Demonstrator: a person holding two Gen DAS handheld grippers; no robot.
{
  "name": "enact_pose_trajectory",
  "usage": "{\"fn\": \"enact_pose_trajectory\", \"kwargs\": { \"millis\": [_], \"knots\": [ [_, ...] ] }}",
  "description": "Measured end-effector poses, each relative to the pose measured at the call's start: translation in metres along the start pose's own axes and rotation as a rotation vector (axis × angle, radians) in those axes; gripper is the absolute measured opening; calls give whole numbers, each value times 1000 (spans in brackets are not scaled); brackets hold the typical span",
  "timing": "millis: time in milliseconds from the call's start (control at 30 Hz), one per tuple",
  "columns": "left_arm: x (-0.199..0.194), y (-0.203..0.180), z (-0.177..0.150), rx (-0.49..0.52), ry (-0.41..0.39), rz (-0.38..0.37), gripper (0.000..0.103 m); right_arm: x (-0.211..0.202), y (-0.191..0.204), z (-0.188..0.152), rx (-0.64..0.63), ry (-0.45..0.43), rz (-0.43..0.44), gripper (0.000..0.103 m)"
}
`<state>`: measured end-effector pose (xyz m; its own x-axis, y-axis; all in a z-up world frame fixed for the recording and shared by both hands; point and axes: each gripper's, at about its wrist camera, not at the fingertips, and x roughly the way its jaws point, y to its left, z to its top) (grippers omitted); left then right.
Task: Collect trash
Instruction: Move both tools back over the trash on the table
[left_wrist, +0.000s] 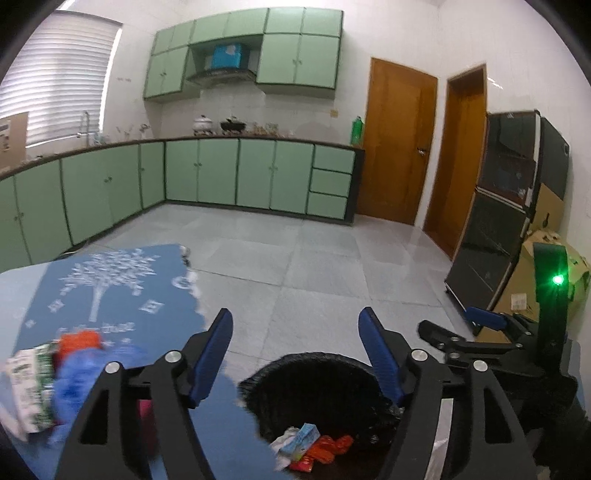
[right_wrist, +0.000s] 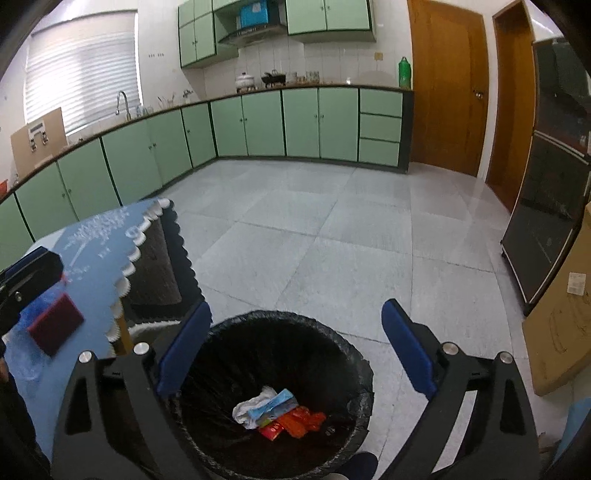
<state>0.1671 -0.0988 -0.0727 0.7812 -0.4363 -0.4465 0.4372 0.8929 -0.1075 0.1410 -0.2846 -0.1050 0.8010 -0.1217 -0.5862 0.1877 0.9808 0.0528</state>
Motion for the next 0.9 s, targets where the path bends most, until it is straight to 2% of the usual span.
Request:
{"fn": "enact_pose_trajectory", "kwargs": {
  "millis": [233,500,633,900],
  "knots": [
    [-62,49,-6,-29,-61,146,72,-25,48,4,-51,-47,73,92],
    [-102,109,-28,-83,-46,319,72,-33,118,0,-81,-50,178,92],
    [-113,130,-38,-100,-45,376,72,-34,149,-5,-85,-31,210,92],
    [-119,149,-58,-106,-22,404,72,-26,204,-25,-145,8,218,92]
  ]
}}
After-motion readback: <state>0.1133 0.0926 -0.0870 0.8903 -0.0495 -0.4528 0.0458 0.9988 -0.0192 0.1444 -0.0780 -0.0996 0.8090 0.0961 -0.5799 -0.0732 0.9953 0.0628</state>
